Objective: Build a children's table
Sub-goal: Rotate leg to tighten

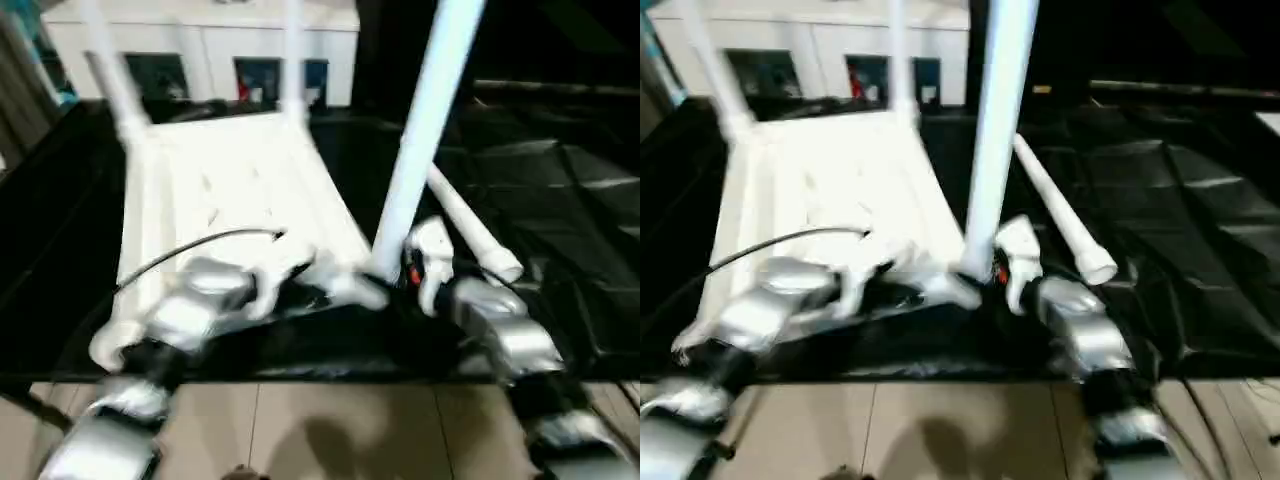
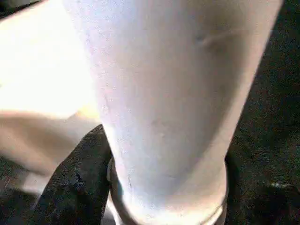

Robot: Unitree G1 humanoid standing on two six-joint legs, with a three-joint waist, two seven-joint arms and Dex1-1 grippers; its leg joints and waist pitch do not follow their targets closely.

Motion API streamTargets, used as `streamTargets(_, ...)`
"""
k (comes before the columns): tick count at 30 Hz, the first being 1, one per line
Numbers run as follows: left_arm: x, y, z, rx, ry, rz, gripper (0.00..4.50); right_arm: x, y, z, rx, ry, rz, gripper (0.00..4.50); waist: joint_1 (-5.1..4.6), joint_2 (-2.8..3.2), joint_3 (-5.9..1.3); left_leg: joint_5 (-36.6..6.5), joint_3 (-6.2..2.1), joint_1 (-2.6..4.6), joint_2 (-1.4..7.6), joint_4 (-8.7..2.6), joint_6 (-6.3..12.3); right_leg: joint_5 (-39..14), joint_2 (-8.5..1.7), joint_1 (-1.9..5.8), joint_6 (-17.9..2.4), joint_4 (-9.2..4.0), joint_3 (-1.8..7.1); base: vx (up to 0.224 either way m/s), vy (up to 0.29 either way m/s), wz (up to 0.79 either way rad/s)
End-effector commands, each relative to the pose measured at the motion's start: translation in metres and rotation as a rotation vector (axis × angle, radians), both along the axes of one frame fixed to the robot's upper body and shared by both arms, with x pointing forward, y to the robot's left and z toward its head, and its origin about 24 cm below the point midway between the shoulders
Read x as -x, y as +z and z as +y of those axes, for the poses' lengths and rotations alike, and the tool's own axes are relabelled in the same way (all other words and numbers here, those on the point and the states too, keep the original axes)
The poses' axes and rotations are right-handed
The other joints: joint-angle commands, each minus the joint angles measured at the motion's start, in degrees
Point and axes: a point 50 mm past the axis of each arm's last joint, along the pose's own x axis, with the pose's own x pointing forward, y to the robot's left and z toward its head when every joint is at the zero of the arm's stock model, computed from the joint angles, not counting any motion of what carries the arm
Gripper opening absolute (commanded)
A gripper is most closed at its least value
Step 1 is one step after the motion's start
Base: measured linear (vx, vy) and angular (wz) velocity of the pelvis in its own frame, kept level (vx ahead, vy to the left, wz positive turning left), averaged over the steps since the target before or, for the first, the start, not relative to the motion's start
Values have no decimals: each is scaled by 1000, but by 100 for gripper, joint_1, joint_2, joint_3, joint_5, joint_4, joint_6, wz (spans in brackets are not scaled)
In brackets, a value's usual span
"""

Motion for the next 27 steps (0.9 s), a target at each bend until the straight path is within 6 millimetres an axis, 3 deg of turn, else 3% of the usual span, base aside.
streamTargets(1, -12, 15, -9, 62, 97, -61, 0, 1, -21, -6, 4, -177, 112, 277, 18, -18, -355, -1436, -112, 70, 222, -407, -53, -1758, -424, 223, -1044, -538, 332, 0, 0, 0)
streamTargets(3, -20, 20, -28, 49, 175, -113, 0, -6, -20, 14, 0, -255, 113, 277, 12, -22, -375, -1330, -104, 74, 221, -397, -29, -1604, -417, 207, -1070, -530, 329, 0, 0, 0)
streamTargets(5, -21, 21, -35, 32, 181, -131, 0, -9, -16, 26, 10, -242, 90, 277, 23, -21, -393, -1256, -106, 64, 224, -392, -24, -1380, -411, 226, -1107, -498, 323, 0, 0, 0)
streamTargets(8, -21, 21, -37, 21, 163, -140, 0, -10, -14, 31, -10, -235, 81, 277, 52, -32, -421, -906, -97, 25, 223, -366, 184, -618, -401, 267, -1199, -412, 328, 0, 0, 0)
streamTargets(11, -18, 20, -38, 24, 130, -137, 0, -11, -12, 33, -5, -211, 52, 346, 70, -40, -431, -714, -82, 23, 220, -345, 355, -243, -403, 282, -1325, -374, 323, 0, 0, 0)
streamTargets(18, -10, 14, -29, 56, 10, -124, 0, -11, -2, 31, 28, -57, -48, 374, 48, -55, -382, -1163, -87, 35, 226, -380, 299, -1094, -416, 276, -1211, -474, 318, 0, 0, 0)
streamTargets(21, -4, 12, -19, 69, -61, -105, 0, -5, 0, 21, 51, 72, -67, 374, 57, -62, -378, -1149, -88, 22, 242, -383, 365, -1058, -413, 284, -1155, -467, 324, 0, 0, 0)
streamTargets(27, 7, 10, 5, 82, -190, -72, 0, 7, 8, -4, 101, 278, -81, 374, 122, -38, -389, -994, -76, 47, 264, -374, 411, -789, -411, 256, -1258, -423, 339, 0, 0, 0)
